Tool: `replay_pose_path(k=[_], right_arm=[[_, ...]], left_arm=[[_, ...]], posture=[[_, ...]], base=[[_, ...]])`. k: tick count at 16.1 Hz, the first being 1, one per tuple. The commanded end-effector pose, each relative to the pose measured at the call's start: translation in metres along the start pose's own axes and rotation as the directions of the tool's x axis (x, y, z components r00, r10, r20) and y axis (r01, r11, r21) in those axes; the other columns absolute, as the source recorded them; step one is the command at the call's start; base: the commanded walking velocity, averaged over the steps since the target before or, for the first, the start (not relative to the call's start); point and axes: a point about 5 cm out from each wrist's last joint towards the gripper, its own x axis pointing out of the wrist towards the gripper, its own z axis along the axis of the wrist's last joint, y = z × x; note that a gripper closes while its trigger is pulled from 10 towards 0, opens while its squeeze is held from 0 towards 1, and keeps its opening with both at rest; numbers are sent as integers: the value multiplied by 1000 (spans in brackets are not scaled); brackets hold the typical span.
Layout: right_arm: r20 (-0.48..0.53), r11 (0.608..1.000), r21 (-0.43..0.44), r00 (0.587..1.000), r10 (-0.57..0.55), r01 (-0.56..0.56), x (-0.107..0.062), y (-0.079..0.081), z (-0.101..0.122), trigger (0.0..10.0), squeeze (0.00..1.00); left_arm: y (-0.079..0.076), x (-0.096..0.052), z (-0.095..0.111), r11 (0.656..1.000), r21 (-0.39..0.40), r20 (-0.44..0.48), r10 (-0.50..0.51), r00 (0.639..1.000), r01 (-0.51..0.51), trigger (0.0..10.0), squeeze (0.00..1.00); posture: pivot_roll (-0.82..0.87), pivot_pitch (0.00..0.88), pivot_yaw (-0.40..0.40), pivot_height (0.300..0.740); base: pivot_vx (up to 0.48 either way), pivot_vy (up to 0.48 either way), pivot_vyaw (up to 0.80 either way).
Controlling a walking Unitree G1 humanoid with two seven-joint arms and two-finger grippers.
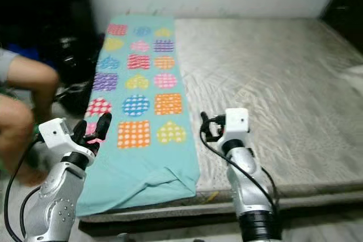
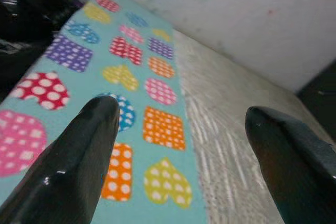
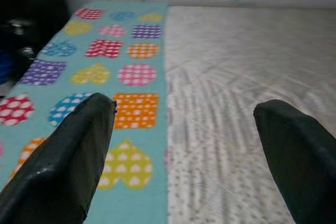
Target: Clean up the room
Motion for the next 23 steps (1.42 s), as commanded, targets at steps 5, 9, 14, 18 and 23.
replay_pose_path(k=[5,9,14,18,23], right_arm=[[10,1000,9,1000,10,-11,2,5,3,10000,0],[2,999,13,1000,31,-31,0,7,2,10000,0],[-14,998,24,998,53,-53,-6,11,-1,10000,0],[-28,998,28,998,57,-56,-12,11,-2,10000,0],[-44,998,32,997,60,-58,-15,11,-3,10000,0]], left_arm=[[4,-1,5,1000,11,13,12,1000,-13,10000,0],[4,-3,4,1000,7,9,16,1000,-16,10000,0],[13,-9,5,999,24,-6,39,999,-38,10000,0],[21,-16,5,997,31,-16,67,998,-67,10000,0],[20,-19,5,997,34,-27,66,997,-65,10000,0]], posture=[[-20,100,-48,740],[-20,109,-51,740],[-18,155,-51,735],[-22,193,-58,685],[-22,206,-54,620]], base=[[0,0,0],[0,0,0],[0,0,0],[0,0,0],[0,0,0]])
